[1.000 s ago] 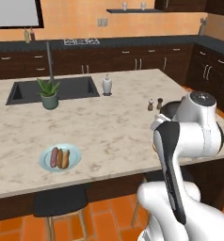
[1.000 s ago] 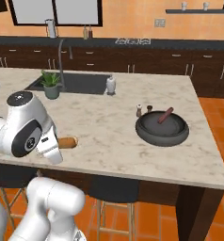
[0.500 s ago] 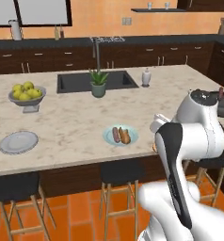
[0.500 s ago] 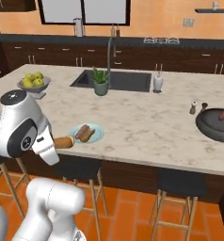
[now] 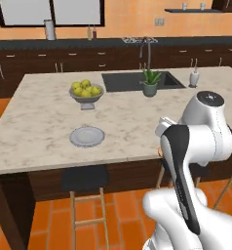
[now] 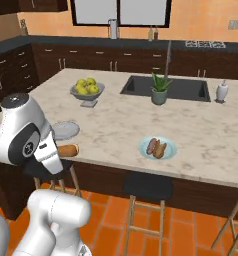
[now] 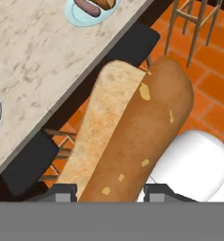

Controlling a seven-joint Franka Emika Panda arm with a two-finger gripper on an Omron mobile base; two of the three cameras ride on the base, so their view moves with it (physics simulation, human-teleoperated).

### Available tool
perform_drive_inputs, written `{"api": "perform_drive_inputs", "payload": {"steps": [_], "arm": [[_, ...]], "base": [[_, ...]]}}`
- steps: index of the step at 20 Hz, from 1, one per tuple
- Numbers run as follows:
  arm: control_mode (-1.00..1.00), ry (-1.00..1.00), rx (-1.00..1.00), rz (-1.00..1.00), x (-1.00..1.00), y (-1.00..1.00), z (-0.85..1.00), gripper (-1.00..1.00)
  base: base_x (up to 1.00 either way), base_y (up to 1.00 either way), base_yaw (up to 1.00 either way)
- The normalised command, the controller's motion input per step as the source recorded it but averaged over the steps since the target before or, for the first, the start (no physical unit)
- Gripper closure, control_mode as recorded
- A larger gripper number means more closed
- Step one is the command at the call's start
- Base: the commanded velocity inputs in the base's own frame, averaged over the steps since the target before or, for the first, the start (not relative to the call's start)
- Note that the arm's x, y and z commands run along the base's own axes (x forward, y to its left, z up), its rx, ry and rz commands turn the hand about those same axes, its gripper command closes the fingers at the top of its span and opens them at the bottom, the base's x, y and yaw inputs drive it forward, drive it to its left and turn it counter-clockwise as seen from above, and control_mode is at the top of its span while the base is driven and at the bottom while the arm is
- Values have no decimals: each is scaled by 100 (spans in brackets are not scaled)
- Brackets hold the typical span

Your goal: Place one bun and one sausage from the bowl on each plate.

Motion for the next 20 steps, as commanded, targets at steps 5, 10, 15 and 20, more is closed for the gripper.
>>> {"api": "perform_drive_inputs", "payload": {"steps": [5, 10, 15, 20], "arm": [[100, 0, 0, 0, 0, 0, 0, 100], [100, 0, 0, 0, 0, 0, 0, 100], [100, 0, 0, 0, 0, 0, 0, 100], [100, 0, 0, 0, 0, 0, 0, 100]], "base": [[0, 100, 12], [1, 85, -13], [22, 8, -40], [90, 32, -6]]}}
